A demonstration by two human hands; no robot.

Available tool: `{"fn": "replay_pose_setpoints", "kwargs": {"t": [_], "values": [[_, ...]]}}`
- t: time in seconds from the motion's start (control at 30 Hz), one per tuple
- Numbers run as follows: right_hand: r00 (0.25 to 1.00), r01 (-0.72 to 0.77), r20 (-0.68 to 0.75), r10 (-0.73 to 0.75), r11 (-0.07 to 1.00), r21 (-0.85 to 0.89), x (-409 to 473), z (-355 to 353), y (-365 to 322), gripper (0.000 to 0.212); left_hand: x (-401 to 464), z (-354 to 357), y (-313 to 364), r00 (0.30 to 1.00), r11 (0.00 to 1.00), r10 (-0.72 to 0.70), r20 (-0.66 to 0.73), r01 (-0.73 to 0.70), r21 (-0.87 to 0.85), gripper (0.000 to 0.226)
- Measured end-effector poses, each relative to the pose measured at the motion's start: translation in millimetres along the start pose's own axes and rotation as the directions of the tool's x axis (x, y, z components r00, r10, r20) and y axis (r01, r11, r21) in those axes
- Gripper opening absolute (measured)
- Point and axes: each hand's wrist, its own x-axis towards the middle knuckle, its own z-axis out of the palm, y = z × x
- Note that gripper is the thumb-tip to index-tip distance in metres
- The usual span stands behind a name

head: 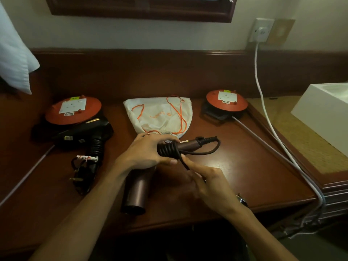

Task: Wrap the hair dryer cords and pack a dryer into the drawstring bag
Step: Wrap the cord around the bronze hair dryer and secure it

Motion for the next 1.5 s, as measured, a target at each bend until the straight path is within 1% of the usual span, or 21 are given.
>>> {"fn": "replay_pose_setpoints", "kwargs": {"t": [0.03,0.13,0.17,0.23,0.27,0.3,0.33,0.37,0.43,0.5,0.57,0.63,0.73,0.8,0.9,1.07,1.17,1.27,1.37,1.4,1.5], "values": [[0.999,-0.034,0.027,0.034,0.999,0.024,4,-3,0,0.050,-1,0,-4,1.000,0.999,-0.009,-0.017,0.008,-0.039,0.069],[0.990,-0.132,0.070,0.126,0.988,0.083,15,-6,0,0.021,-5,-1,-8,0.998,0.981,-0.055,-0.039,0.046,-0.188,0.067],[0.986,-0.154,0.076,0.149,0.985,0.076,18,-7,1,0.017,-6,-1,-8,0.997,0.972,-0.066,-0.035,0.057,-0.228,0.066],[0.981,-0.178,0.089,0.175,0.984,0.022,28,-6,4,0.014,-8,0,-6,0.996,0.959,-0.084,-0.029,0.073,-0.275,0.066],[0.981,-0.161,0.105,0.164,0.986,-0.037,34,-7,7,0.007,-8,1,-5,0.995,0.951,-0.095,-0.032,0.081,-0.300,0.064],[0.982,-0.125,0.124,0.141,0.984,-0.126,39,-8,9,0.010,-9,2,-6,0.994,0.942,-0.105,-0.043,0.085,-0.323,0.061],[0.977,-0.094,0.169,0.132,0.972,-0.217,45,-10,11,0.017,-10,2,-6,0.992,0.939,-0.106,-0.061,0.080,-0.336,0.059],[0.964,-0.081,0.225,0.138,0.966,-0.246,52,-15,11,0.018,-12,2,-7,0.992,0.937,-0.104,-0.079,0.071,-0.342,0.057],[0.898,-0.125,0.395,0.192,0.974,-0.189,68,-30,11,0.003,-14,3,-6,0.993,0.942,-0.071,-0.096,0.036,-0.333,0.054],[0.807,-0.137,0.528,0.263,0.954,-0.266,87,-42,13,0.020,-14,5,-3,0.997,0.976,-0.002,-0.071,-0.014,-0.216,0.052],[0.748,-0.083,0.599,0.286,0.936,-0.343,105,-47,18,0.017,-14,8,9,0.999,0.999,0.048,0.014,-0.048,0.008,0.055],[0.693,-0.078,0.653,0.305,0.932,-0.353,115,-49,16,0.014,-14,10,20,0.997,0.987,0.040,0.065,-0.050,0.156,0.058],[0.664,-0.096,0.684,0.301,0.942,-0.321,125,-50,3,0.020,-15,16,30,0.994,0.959,-0.013,0.105,-0.017,0.285,0.068],[0.673,-0.053,0.681,0.289,0.937,-0.345,129,-48,-5,0.015,-15,21,34,0.992,0.932,-0.018,0.123,-0.028,0.361,0.075],[0.689,0.004,0.659,0.301,0.908,-0.420,124,-41,-18,0.018,-11,30,31,0.991,0.899,-0.046,0.125,-0.014,0.438,0.076],[0.796,-0.112,0.531,0.289,0.934,-0.340,106,-38,-27,0.019,-1,38,28,0.994,0.885,-0.072,0.085,0.025,0.465,0.087],[0.859,-0.099,0.442,0.257,0.932,-0.349,94,-28,-24,0.020,3,41,33,0.987,0.876,-0.141,0.081,0.086,0.475,0.082],[0.883,-0.091,0.386,0.266,0.906,-0.414,84,-20,-16,0.024,7,40,34,0.975,0.896,-0.185,0.125,0.115,0.429,0.068],[0.907,-0.069,0.349,0.235,0.902,-0.427,73,-23,-11,0.021,6,43,32,0.977,0.905,-0.180,0.113,0.120,0.408,0.056],[0.920,-0.096,0.314,0.235,0.912,-0.399,66,-25,-9,0.023,7,45,32,0.976,0.899,-0.189,0.108,0.128,0.419,0.055],[0.954,-0.209,0.154,0.257,0.939,-0.274,39,-32,4,0.054,7,44,34,0.973,0.886,-0.216,0.080,0.161,0.435,0.057]]}}
